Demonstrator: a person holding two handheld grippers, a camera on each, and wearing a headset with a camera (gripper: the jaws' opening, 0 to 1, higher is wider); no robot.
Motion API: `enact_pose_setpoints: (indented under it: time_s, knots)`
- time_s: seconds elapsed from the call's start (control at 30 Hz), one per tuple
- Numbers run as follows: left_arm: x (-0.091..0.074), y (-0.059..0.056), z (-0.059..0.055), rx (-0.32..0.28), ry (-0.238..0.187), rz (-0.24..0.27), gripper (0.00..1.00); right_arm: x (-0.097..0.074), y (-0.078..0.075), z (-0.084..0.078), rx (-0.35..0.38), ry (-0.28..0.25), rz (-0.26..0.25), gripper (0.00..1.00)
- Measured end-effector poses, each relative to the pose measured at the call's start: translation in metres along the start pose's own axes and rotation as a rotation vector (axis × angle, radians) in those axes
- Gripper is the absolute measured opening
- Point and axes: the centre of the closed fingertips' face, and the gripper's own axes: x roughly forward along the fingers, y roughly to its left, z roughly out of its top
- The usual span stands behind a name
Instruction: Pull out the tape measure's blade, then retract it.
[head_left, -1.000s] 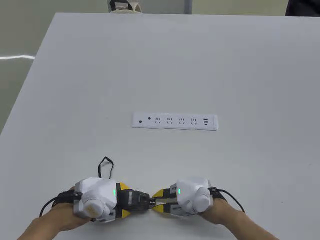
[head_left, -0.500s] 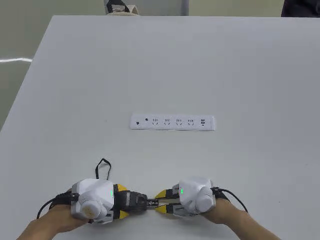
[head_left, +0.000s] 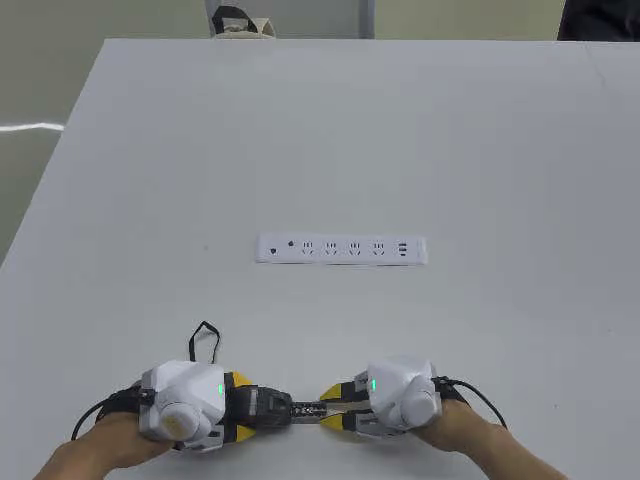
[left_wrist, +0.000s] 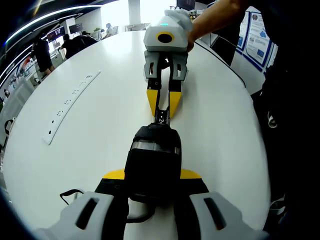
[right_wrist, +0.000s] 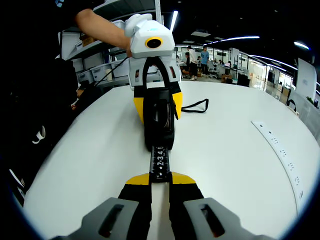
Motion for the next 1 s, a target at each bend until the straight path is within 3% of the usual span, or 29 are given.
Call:
enact_pose_setpoints:
  time_s: [1.0]
  knots:
    - [0.002,0.001,-0.003,0.0,0.006,0.001,0.3,-0.035,0.0,-0.023,0.033,0.017,-0.014,0.1]
